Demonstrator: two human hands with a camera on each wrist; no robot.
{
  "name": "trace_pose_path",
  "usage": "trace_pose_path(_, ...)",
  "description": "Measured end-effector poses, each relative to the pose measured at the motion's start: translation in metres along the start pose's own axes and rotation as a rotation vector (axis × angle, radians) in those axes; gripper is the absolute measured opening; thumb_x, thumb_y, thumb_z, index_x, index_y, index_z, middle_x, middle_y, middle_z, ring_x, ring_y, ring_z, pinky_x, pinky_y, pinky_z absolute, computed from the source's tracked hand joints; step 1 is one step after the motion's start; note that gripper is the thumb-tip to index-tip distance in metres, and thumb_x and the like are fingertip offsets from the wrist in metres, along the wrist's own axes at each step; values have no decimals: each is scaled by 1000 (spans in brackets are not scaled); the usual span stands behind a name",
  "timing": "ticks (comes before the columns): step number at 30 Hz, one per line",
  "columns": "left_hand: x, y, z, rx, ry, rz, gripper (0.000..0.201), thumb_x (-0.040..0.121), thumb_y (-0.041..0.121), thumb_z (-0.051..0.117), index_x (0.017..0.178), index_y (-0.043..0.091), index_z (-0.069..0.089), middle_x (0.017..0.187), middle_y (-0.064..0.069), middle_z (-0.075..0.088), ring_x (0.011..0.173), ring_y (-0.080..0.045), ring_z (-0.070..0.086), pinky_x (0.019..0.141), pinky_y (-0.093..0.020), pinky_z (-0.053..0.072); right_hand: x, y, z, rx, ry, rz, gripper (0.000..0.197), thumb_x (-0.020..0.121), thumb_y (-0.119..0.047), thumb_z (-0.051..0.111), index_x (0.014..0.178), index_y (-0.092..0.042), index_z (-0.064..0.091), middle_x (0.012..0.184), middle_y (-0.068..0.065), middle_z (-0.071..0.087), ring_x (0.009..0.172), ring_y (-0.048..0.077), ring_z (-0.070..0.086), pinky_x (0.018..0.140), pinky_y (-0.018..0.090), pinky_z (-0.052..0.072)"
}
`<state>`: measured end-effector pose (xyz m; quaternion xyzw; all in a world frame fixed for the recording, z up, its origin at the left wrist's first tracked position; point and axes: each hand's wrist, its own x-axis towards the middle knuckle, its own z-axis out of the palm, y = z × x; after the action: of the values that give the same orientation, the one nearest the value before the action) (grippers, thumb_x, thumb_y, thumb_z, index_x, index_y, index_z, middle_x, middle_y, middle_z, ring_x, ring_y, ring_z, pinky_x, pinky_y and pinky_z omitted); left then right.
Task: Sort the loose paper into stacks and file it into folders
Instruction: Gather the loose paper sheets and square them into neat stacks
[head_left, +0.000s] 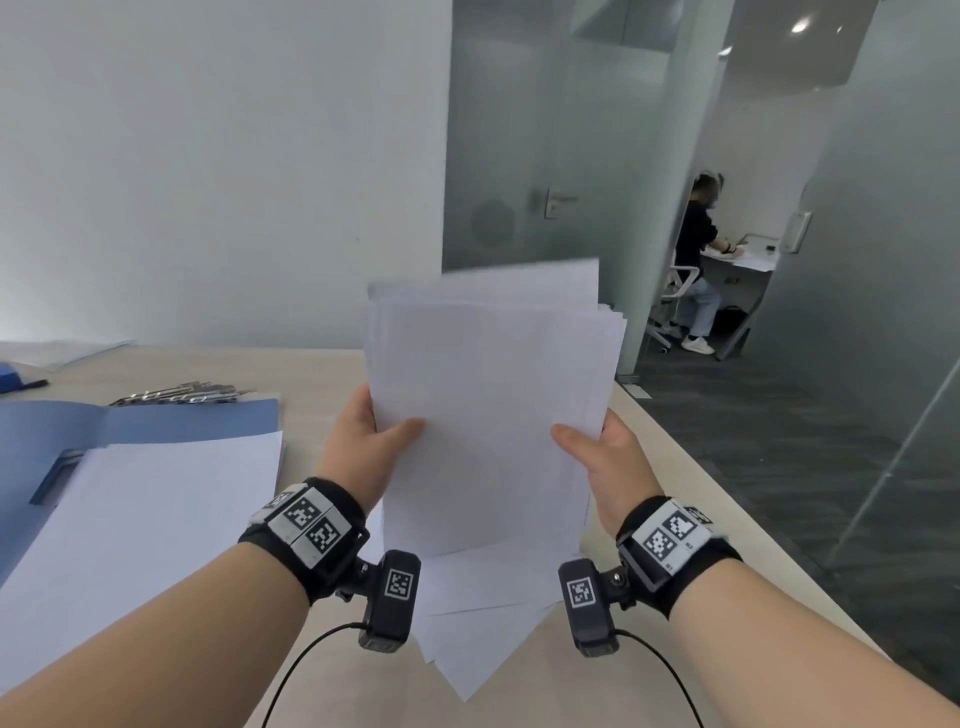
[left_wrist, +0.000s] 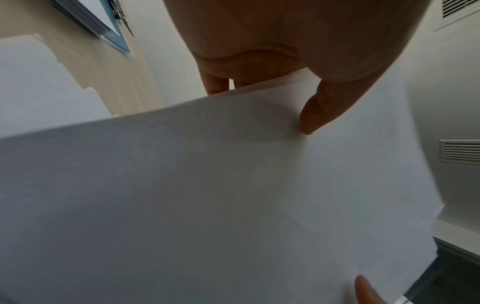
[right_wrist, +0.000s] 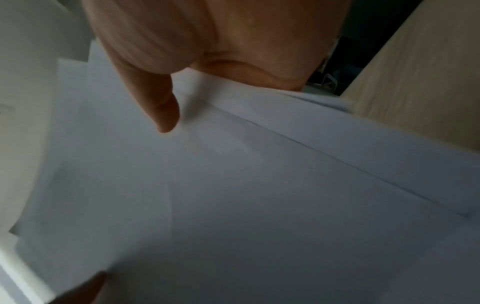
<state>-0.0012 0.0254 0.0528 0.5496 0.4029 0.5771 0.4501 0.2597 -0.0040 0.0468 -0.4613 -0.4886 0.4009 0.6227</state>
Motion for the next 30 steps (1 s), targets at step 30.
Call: trace_pose_path(30, 1, 29, 18, -43, -59, 170, 48, 83, 14, 69, 125, 32, 55, 118, 2, 72, 108, -18, 71, 89, -40, 58, 1, -32, 14, 36, 81, -108, 24, 96, -37, 65, 106, -16, 72, 104, 4, 78, 98, 25, 74, 87, 42, 57)
